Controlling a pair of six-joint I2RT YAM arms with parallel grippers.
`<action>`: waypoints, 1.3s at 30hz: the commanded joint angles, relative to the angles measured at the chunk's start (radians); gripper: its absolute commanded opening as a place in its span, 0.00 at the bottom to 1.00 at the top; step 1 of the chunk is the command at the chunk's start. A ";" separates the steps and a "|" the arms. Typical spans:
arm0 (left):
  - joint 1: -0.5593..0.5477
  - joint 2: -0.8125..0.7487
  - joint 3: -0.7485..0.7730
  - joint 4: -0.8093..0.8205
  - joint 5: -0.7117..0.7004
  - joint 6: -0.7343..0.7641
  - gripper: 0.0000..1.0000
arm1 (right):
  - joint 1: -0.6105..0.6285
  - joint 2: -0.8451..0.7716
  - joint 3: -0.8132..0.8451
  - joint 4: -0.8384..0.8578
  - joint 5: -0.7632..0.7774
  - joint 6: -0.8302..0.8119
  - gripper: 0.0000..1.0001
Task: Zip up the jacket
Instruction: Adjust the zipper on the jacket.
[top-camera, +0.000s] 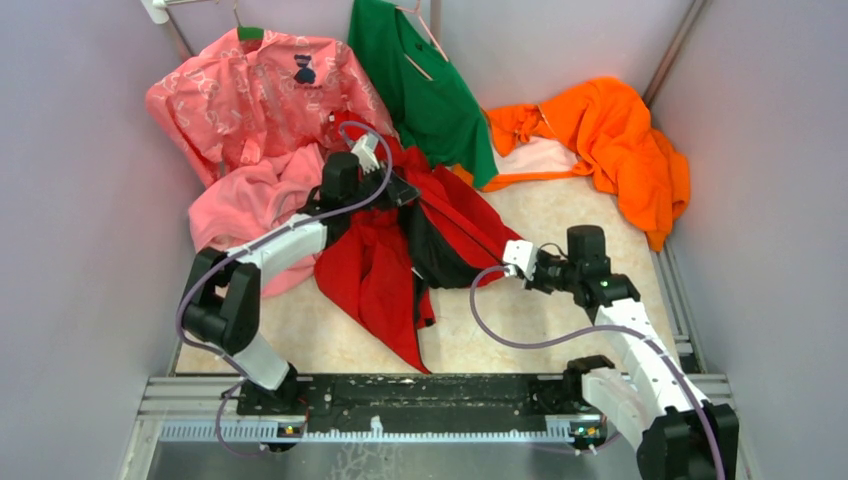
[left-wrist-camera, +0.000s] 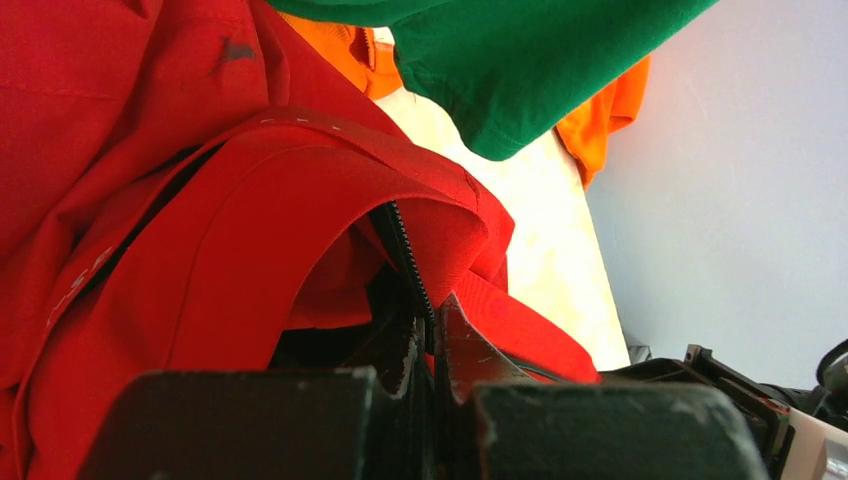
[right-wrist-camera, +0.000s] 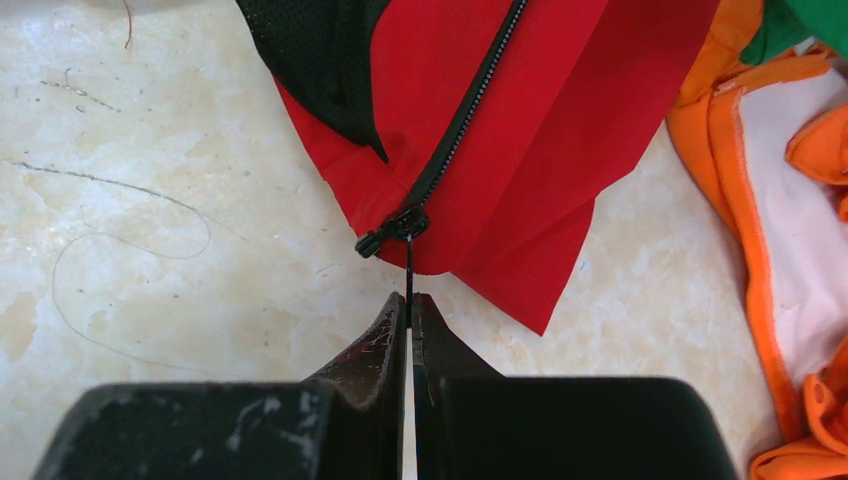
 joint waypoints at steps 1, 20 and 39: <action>0.018 0.020 0.057 -0.037 -0.047 0.064 0.00 | -0.002 -0.029 0.051 -0.064 0.005 -0.094 0.00; -0.037 0.219 0.274 -0.202 0.220 0.213 0.00 | 0.024 -0.013 0.101 -0.138 -0.105 -0.189 0.00; -0.038 0.294 0.389 -0.302 0.228 0.277 0.00 | 0.106 0.031 0.092 -0.486 0.153 -0.695 0.00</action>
